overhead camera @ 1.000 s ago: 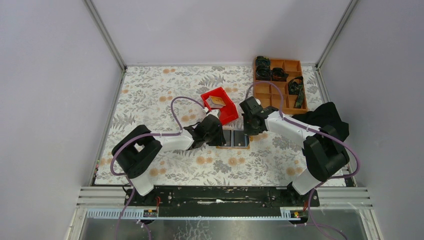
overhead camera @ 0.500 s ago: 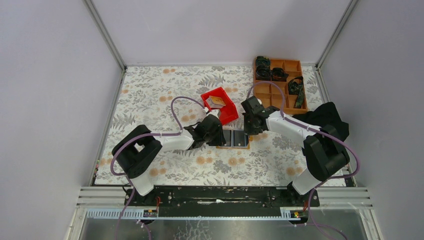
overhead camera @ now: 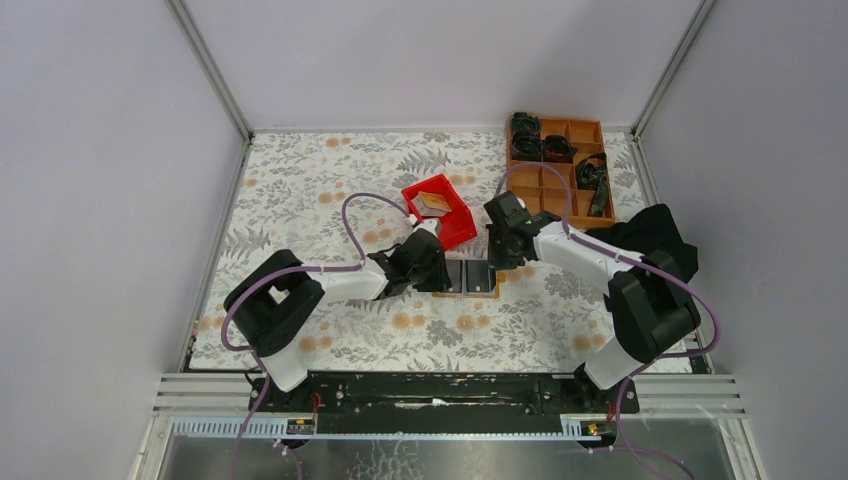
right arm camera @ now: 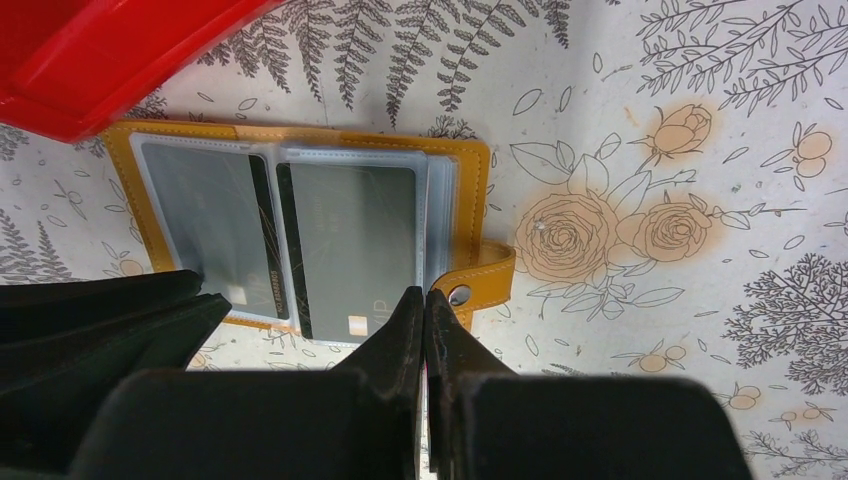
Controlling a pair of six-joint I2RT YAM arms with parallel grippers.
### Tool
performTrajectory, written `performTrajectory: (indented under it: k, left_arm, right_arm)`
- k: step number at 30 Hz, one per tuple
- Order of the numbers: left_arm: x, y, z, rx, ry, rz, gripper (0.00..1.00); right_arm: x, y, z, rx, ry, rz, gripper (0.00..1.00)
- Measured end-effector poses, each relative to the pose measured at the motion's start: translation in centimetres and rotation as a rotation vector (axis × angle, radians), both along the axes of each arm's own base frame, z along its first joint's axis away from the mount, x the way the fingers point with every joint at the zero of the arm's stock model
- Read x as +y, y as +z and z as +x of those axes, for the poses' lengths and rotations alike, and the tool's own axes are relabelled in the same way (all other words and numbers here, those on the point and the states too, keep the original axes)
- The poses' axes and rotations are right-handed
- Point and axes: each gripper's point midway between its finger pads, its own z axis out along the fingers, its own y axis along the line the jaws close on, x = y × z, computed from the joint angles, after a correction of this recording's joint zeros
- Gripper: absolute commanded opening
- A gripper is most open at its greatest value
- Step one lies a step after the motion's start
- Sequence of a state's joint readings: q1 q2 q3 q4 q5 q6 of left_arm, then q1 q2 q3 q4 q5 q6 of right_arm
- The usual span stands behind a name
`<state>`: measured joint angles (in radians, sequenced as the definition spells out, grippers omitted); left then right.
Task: Put the credit cards into the card holder
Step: Turn over the card slot in the card holder.
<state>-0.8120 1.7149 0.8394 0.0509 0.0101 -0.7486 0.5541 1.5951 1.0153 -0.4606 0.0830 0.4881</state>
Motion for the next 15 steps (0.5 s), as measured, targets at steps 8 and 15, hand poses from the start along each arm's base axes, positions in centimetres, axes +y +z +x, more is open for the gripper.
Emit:
performTrajectory:
  k: [8,15]
  left_arm:
    - [0.00,-0.01,-0.02,0.000,0.000,0.000,0.32]
    - [0.01,-0.02,-0.01,0.000,0.000,0.001,0.32]
  right_arm:
    - [-0.23,0.30,-0.09,0.005,-0.033,0.051,0.00]
    - [0.08,0.83,0.03,0.001,-0.046,0.093,0.00]
